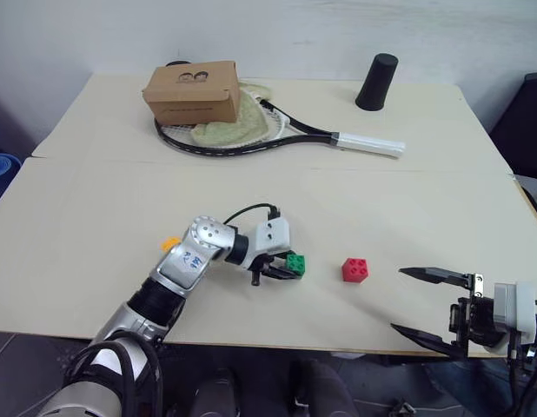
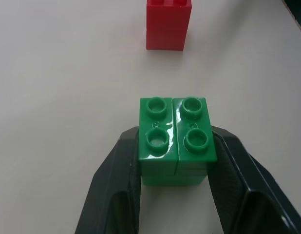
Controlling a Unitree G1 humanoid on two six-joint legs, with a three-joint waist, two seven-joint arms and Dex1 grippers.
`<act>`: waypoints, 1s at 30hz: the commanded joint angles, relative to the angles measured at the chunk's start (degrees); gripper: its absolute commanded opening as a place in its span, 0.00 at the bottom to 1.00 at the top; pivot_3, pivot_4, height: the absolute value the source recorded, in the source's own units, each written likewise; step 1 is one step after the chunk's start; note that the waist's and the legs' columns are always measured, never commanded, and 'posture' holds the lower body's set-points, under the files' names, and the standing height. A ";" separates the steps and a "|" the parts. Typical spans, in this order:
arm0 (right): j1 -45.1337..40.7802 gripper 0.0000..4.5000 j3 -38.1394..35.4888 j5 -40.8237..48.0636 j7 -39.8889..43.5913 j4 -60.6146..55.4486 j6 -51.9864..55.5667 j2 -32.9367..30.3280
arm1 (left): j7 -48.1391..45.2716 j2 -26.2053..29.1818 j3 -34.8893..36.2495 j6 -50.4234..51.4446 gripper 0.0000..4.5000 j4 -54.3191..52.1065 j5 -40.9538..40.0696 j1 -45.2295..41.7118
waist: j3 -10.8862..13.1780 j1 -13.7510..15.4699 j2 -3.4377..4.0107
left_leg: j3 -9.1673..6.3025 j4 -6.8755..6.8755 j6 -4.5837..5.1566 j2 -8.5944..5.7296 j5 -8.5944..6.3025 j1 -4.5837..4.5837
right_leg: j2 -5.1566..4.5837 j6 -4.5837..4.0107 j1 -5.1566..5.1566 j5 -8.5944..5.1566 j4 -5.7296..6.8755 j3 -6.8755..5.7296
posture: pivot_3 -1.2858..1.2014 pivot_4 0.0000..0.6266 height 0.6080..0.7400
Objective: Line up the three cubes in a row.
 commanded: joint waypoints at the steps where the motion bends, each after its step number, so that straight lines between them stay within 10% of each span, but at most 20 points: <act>1: 0.54 1.00 -1.48 0.96 -0.86 -2.45 -1.08 0.43 | -0.08 -1.30 -0.92 -1.04 0.33 0.29 0.51 0.18 | 0.00 0.21 0.00 | -0.01 0.01 0.02 -0.02 0.00 -0.01 | -0.02 0.00 0.01 0.00 -0.01 -0.02 | 0.52 0.24 1.00; 9: -0.76 1.00 0.46 0.38 -3.29 -3.45 -0.54 0.44 | -1.02 -1.74 -0.95 -1.80 0.33 1.07 1.36 -0.25 | 0.00 0.71 0.01 | -0.03 0.02 0.05 -0.03 -0.02 0.00 | -0.06 0.00 0.04 0.00 -0.02 -0.04 | 0.52 0.24 1.00; 15: -1.53 1.00 1.23 0.56 -4.08 -3.01 -0.43 0.58 | -1.33 -0.64 2.81 -4.88 0.80 -1.05 -0.21 -1.49 | 0.00 0.80 0.00 | -0.06 0.02 0.05 -0.02 -0.01 -0.03 | -0.05 0.00 0.03 0.00 -0.02 -0.08 | 0.52 0.24 1.00; 20: -2.31 1.00 2.03 1.03 -3.67 -1.76 -0.58 0.67 | -4.81 4.41 9.03 -4.68 0.80 -8.74 -5.41 -0.77 | 0.00 0.45 0.01 | -0.07 0.01 0.02 0.04 0.00 -0.03 | -0.15 -0.01 0.03 0.00 -0.01 -0.09 | 0.52 0.24 1.00; 30: -10.91 1.00 7.56 1.68 -0.59 4.71 0.06 2.98 | -8.02 18.92 40.50 -8.27 0.88 -10.27 -21.66 18.75 | 0.00 -1.01 0.02 | -0.11 -0.08 -0.03 0.08 0.01 0.10 | -0.43 -0.10 0.05 -0.06 0.07 -0.19 | 0.52 0.24 1.00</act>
